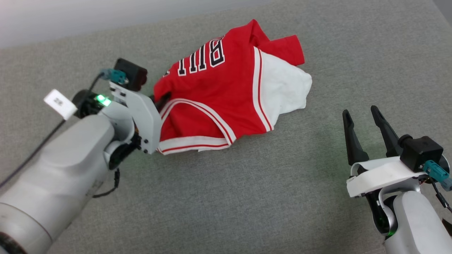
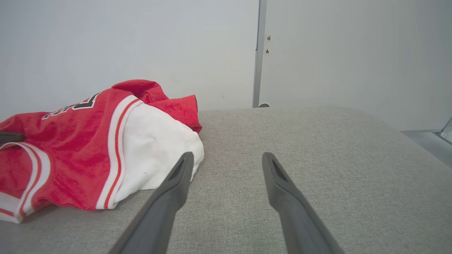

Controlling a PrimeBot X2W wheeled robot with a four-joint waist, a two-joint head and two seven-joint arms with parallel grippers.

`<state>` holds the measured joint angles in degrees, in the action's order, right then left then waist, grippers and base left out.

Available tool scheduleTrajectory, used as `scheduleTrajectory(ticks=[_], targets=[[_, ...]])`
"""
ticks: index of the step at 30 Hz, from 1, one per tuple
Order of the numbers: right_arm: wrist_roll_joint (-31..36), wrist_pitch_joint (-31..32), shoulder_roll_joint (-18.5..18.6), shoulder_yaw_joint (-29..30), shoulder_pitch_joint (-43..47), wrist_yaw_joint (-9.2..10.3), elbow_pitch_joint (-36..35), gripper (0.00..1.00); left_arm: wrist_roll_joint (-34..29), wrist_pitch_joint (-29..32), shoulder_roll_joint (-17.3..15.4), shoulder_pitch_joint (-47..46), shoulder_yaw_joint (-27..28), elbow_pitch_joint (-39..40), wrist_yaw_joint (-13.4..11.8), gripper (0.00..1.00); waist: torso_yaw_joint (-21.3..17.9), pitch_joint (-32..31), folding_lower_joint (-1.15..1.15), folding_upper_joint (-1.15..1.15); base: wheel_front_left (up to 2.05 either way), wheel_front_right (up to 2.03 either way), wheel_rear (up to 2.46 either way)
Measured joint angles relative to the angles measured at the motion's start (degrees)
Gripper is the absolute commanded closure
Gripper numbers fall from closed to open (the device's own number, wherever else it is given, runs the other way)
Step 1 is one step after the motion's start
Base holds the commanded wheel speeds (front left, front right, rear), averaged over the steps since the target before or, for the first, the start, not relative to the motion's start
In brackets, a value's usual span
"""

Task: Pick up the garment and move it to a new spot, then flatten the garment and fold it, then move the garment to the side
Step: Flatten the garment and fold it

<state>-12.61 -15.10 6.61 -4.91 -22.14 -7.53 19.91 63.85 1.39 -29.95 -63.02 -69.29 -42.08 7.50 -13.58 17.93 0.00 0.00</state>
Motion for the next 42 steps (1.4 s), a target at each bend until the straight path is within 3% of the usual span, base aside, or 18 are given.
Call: scheduleTrajectory(ticks=[1, 2, 3, 4, 10, 14, 16, 20, 28, 34, 39, 42], targets=[[0.00, 0.00, 0.05, -0.01, -0.09, 0.00, -0.02, 0.00, 0.13, -0.03, 0.38, 0.17, -0.23, -0.36, 0.00, 1.00, 0.14, 0.16, 0.00, 0.00, 0.00, 0.00, 0.00], [0.01, 0.00, 0.13, -0.01, -0.27, 0.00, -0.04, 0.00, 0.14, -0.20, 0.74, 0.22, -0.48, -0.78, 0.00, 0.85, 0.29, 0.31, 0.00, 0.00, 0.00, 0.00, 0.00], [0.04, 0.00, 0.22, -0.02, -0.51, 0.00, -0.08, 0.00, 0.11, -0.49, 0.99, 0.21, -0.73, -1.19, 0.00, 0.49, 0.45, 0.43, 0.00, 0.00, 0.00, 0.00, 0.00], [0.13, 0.00, 0.38, -0.04, -0.59, 0.00, -0.12, 0.00, -0.09, -0.92, 1.12, 0.17, -0.96, -1.51, 0.00, 0.00, 0.63, 0.49, 0.00, 0.00, 0.00, 0.00, 0.00], [0.44, 0.01, 2.64, -0.54, -1.17, 0.00, 0.73, 0.00, 0.38, -6.43, 2.60, -0.08, -0.56, -1.80, 0.00, 0.00, 2.38, 0.11, 0.00, 0.00, 0.00, 0.00, 0.00], [-0.03, 3.60, 4.70, -1.63, -2.78, 0.00, 2.37, 0.00, 0.60, -11.50, 2.22, 0.63, 0.45, -1.16, -0.04, 0.00, 4.21, -0.48, 0.00, 0.00, 0.00, 0.00, 0.00], [-0.56, 7.10, 6.25, -2.57, -3.47, 0.00, 3.87, 0.00, 0.34, -13.89, 1.90, 2.02, 1.09, -0.58, -1.27, 0.00, 5.30, -0.81, 0.00, 0.00, 0.00, 0.00, 0.00], [-1.98, 13.08, 9.42, -4.38, -5.19, 0.00, 5.38, 0.00, -1.59, -16.22, 0.75, 6.78, 4.01, 2.66, -6.90, 0.00, 7.81, -1.44, 0.00, 0.00, 0.00, 0.00, 0.00], [-9.50, 26.30, 17.96, -10.43, -8.06, 0.00, 4.31, 0.00, -12.02, -16.52, -1.44, 26.95, 26.03, 22.24, -17.20, 0.00, 13.93, -2.04, 0.00, 0.00, 0.00, 0.00, 0.00], [-15.10, 35.49, 24.13, -13.18, -10.56, 0.00, 3.60, 0.00, -19.50, -16.52, 0.62, 41.24, 37.46, 32.40, -18.97, 0.00, 18.49, -2.26, 0.00, 0.00, 0.00, 0.00, 0.00], [-19.90, 45.87, 27.29, -15.62, -11.63, 0.00, 4.01, 0.00, -26.22, -16.52, 1.96, 46.95, 41.24, 36.93, -20.33, 0.00, 21.56, -2.32, 0.00, 0.00, 0.00, 0.00, 0.00], [-22.03, 49.67, 29.13, -14.04, -12.82, 0.00, 4.44, 0.00, -28.58, -16.52, 3.23, 49.02, 42.22, 38.52, -20.35, 0.00, 23.00, -2.20, 0.00, 0.00, 0.00, 0.00, 0.00]])
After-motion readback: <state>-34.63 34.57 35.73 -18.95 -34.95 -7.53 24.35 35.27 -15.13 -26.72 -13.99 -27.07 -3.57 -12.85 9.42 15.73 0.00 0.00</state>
